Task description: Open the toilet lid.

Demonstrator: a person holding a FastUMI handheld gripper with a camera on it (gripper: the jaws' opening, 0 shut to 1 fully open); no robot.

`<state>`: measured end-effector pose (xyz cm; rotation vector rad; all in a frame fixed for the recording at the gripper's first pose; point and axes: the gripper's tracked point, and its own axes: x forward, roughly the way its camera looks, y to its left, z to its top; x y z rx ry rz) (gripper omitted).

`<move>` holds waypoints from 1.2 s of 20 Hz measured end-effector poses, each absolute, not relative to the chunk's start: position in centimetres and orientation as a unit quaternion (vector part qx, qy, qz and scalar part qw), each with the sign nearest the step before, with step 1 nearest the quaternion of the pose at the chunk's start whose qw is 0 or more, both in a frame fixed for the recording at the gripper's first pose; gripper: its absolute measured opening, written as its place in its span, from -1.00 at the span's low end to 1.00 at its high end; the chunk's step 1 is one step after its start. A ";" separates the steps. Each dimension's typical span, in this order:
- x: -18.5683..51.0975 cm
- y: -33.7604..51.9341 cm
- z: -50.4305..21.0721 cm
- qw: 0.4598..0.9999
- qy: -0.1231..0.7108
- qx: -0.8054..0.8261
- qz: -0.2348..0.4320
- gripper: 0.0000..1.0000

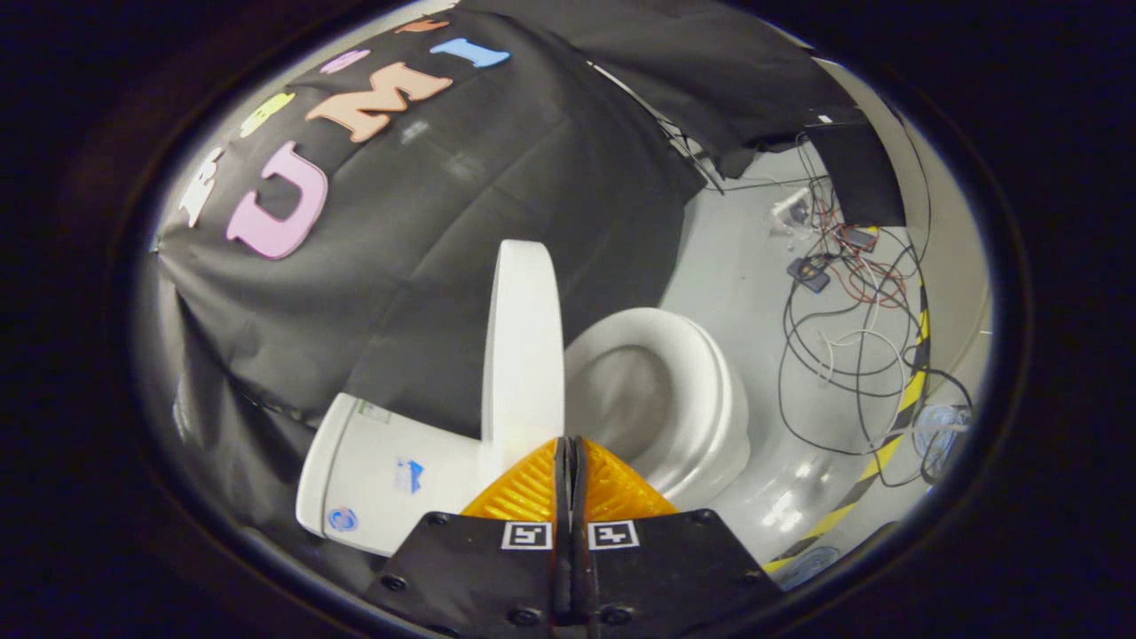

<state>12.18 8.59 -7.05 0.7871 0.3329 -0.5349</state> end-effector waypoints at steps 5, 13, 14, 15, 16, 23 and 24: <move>12.8 10.7 -4.8 0.898 0.170 0.305 -0.267 -0.98; 13.3 12.4 -3.3 0.910 0.164 0.271 -0.267 -0.99; 13.4 12.7 -3.0 0.913 0.164 0.263 -0.266 -0.99; 13.6 13.0 -2.7 0.915 0.166 0.254 -0.266 -0.99; 13.7 13.4 -2.5 0.918 0.168 0.245 -0.264 -0.99; 14.6 14.8 -1.2 0.929 0.158 0.226 -0.248 -0.99; 14.7 15.0 -1.1 0.930 0.158 0.222 -0.246 -0.99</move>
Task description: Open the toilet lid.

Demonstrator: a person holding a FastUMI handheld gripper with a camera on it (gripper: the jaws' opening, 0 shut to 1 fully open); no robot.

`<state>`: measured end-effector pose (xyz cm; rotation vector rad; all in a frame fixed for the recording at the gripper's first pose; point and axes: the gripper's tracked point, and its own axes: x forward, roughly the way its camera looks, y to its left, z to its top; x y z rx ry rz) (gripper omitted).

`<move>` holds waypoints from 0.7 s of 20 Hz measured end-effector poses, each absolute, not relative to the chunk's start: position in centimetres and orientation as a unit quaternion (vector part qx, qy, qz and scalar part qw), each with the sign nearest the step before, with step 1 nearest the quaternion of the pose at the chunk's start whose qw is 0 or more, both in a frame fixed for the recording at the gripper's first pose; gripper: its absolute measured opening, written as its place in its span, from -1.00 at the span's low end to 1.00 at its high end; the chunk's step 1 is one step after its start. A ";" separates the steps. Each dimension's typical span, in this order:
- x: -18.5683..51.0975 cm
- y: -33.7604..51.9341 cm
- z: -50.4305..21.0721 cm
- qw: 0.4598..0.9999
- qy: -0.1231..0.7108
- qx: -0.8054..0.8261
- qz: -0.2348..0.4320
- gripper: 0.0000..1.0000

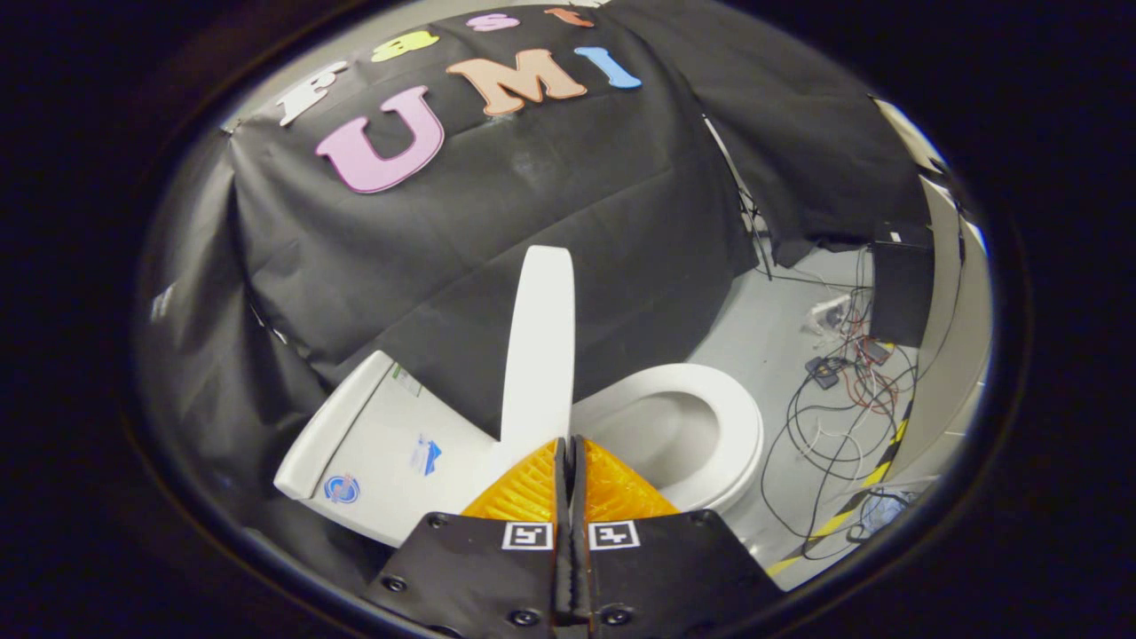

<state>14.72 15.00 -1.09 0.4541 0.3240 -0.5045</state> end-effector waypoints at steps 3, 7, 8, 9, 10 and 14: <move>15.2 15.7 -0.5 0.936 0.158 0.206 -0.240 -0.99; 15.8 17.0 0.4 0.943 0.153 0.187 -0.229 -0.99; 16.0 17.4 0.7 0.945 0.153 0.179 -0.226 -0.99; 16.2 17.7 0.9 0.947 0.153 0.171 -0.223 -0.99; 16.4 18.2 1.2 0.950 0.153 0.164 -0.219 -0.99; 17.2 19.9 2.2 0.957 0.141 0.149 -0.203 -0.99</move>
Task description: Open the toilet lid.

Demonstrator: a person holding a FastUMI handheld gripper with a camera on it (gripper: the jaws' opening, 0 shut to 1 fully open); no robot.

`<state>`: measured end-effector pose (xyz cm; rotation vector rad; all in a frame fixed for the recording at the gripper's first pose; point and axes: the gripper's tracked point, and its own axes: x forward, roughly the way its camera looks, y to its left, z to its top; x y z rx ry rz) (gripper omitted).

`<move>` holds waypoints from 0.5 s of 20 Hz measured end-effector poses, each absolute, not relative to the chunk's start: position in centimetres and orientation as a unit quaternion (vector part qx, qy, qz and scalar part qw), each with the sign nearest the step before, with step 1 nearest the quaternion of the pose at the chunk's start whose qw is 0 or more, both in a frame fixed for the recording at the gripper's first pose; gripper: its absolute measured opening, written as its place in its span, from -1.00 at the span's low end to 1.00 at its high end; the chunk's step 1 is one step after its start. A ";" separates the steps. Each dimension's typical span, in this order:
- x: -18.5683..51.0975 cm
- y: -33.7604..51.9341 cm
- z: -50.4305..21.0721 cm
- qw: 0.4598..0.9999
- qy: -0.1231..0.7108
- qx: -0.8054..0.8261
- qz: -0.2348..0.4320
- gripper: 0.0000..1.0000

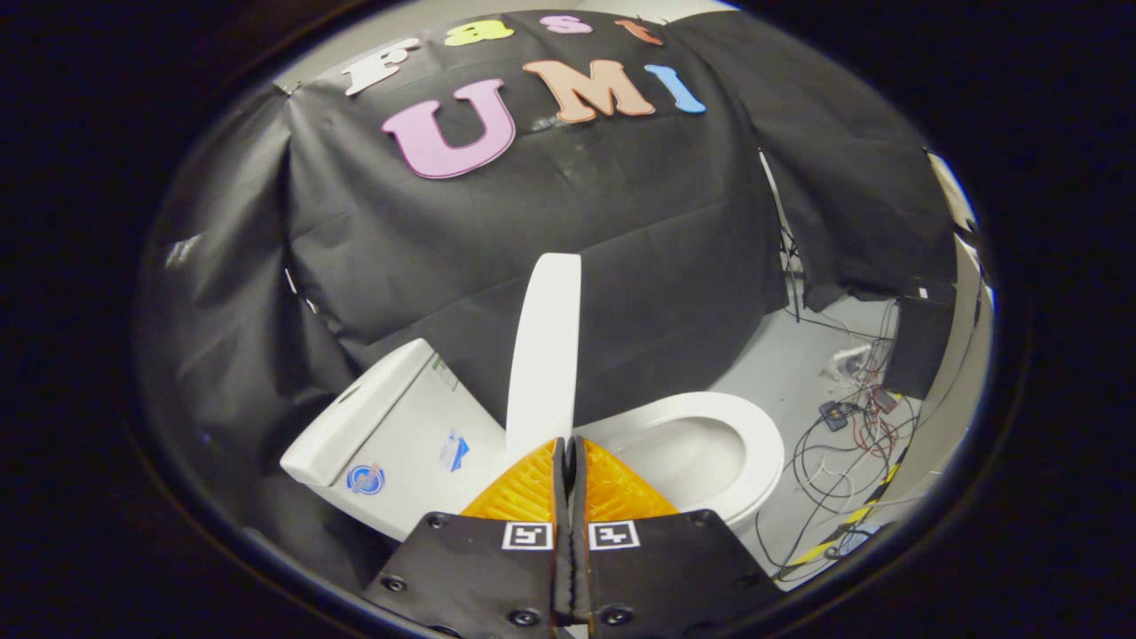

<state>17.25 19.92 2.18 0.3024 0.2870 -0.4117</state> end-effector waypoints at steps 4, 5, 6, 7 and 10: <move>18.0 21.6 2.9 0.964 0.138 0.126 -0.191 -0.99; 18.2 22.0 3.0 0.965 0.141 0.115 -0.189 -0.99; 18.4 22.4 3.2 0.967 0.143 0.103 -0.185 -0.99; 18.6 22.8 3.4 0.968 0.145 0.094 -0.181 -0.99; 19.0 23.7 3.9 0.971 0.141 0.089 -0.172 -0.99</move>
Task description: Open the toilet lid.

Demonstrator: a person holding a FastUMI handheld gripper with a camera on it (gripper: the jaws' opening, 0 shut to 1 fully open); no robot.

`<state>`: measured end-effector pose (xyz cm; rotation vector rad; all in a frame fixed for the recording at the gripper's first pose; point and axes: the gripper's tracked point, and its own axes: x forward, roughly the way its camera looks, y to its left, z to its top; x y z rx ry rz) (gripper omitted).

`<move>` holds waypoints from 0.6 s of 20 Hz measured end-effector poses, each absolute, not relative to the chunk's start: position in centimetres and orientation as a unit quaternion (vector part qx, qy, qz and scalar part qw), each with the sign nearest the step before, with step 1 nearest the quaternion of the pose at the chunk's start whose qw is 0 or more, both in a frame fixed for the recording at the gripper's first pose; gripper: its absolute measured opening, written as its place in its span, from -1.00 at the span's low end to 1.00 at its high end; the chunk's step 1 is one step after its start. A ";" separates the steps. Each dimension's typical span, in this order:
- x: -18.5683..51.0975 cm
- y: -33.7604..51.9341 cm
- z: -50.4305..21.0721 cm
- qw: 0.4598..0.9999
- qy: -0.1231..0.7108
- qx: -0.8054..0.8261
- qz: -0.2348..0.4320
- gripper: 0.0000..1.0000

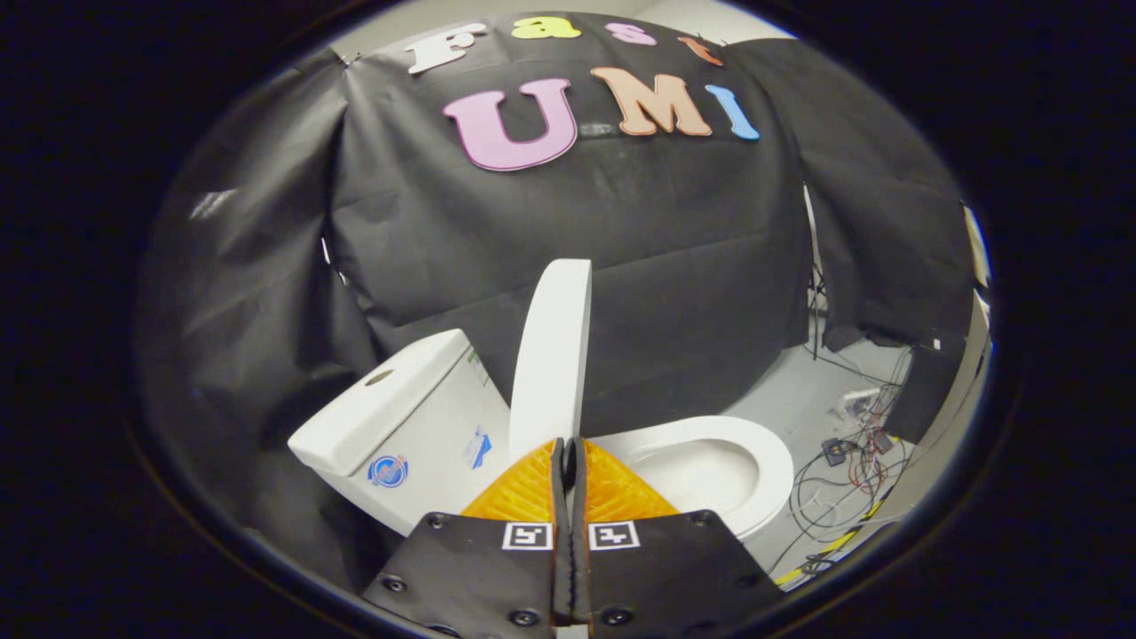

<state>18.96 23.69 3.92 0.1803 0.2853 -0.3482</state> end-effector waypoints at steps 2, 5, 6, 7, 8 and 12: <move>19.3 24.3 4.2 0.972 0.136 0.093 -0.165 -0.99; 19.8 25.5 4.4 0.976 0.131 0.081 -0.152 -0.99; 20.2 26.2 4.4 0.978 0.129 0.075 -0.147 -0.99; 20.4 26.8 4.5 0.979 0.128 0.066 -0.142 -0.99; 20.7 27.2 4.5 0.981 0.128 0.056 -0.138 -0.99; 21.4 29.2 4.7 0.984 0.125 0.039 -0.121 -0.98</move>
